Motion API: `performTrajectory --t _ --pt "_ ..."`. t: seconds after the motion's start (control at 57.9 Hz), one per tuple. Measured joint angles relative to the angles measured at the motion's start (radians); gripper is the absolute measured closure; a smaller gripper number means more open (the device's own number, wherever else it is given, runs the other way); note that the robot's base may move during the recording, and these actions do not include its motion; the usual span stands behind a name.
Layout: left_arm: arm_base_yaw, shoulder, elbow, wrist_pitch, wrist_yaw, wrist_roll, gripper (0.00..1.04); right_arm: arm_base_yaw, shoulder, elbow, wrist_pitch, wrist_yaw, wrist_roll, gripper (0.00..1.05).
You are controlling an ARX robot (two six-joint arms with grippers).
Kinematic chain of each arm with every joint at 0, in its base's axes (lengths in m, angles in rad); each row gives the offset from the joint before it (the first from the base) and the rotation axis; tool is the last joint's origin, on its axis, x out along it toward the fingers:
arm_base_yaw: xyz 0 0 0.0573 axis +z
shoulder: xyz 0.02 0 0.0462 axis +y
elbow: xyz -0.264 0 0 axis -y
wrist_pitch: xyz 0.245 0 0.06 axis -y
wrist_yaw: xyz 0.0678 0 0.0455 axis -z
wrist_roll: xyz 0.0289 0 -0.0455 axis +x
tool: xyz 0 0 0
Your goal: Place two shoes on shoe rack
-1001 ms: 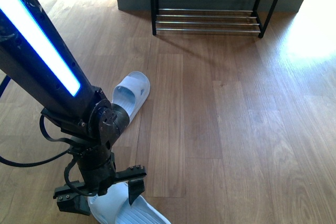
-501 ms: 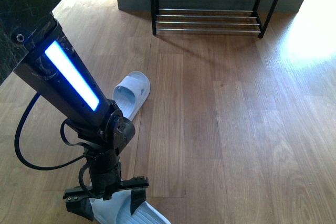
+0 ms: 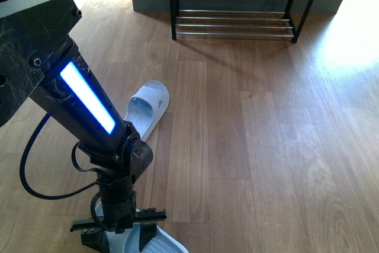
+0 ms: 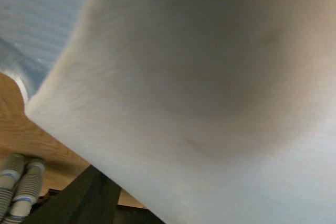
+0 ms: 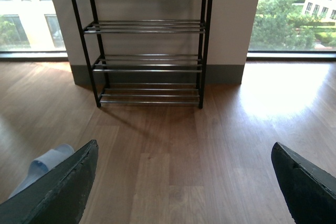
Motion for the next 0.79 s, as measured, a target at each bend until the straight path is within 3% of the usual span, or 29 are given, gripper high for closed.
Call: performTrajectory --t 0.501,0.69,0.794 --pt "0.026 -0.101 -0.078 0.122 -0.219 0.092 1.03 0.000 0.000 0.000 0.000 0.000 0.000 0.09" --pt "0.061 -0.272 -0.177 0.218 -0.287 0.156 1.03 0.000 0.000 0.000 0.000 0.000 0.000 0.09" --pt "0.080 -0.396 -0.284 0.321 -0.398 0.241 1.03 0.000 0.000 0.000 0.000 0.000 0.000 0.09"
